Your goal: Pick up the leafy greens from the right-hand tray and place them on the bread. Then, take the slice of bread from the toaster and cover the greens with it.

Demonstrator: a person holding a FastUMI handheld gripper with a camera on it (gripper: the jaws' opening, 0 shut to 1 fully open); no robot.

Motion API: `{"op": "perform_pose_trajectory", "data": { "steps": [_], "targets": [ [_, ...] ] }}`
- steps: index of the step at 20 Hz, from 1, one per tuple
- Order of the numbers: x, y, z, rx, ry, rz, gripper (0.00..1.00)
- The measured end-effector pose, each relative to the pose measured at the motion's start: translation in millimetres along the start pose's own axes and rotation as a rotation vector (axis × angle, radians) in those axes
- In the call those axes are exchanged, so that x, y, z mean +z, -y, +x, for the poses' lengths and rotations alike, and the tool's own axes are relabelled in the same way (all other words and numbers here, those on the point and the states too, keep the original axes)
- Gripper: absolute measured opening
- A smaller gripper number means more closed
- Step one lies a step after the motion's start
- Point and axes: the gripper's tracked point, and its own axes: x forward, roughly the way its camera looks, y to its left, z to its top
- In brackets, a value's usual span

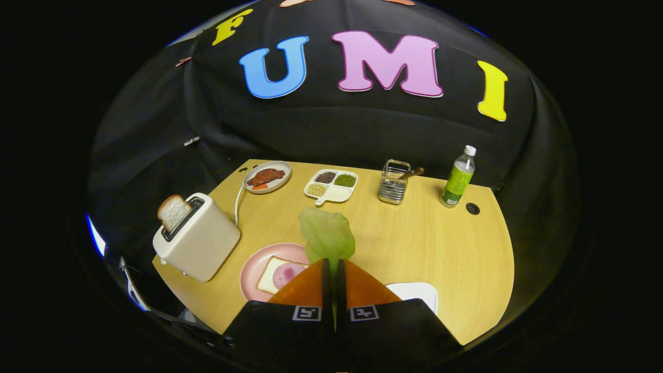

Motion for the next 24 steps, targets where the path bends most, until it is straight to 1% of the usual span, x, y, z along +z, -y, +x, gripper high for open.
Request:
{"op": "perform_pose_trajectory", "data": {
  "steps": [4,7,11,17,21,22,24],
  "targets": [
    [-7.8,-48.4,20.4,0.072,-0.040,-0.075,0.05],
    [-18.4,-73.8,39.3,0.099,-0.072,-0.118,0.05],
    [-43.7,-103.8,68.1,0.151,-0.139,-0.126,0.05],
    [-73.9,-106.7,101.1,0.111,-0.198,-0.193,0.05],
    [-83.5,-107.5,110.7,0.094,-0.199,-0.213,0.07],
    [-87.1,-105.6,112.7,0.084,-0.204,-0.219,0.09],
    [-94.5,-102.2,115.3,0.067,-0.223,-0.221,0.09]
  ]
}}
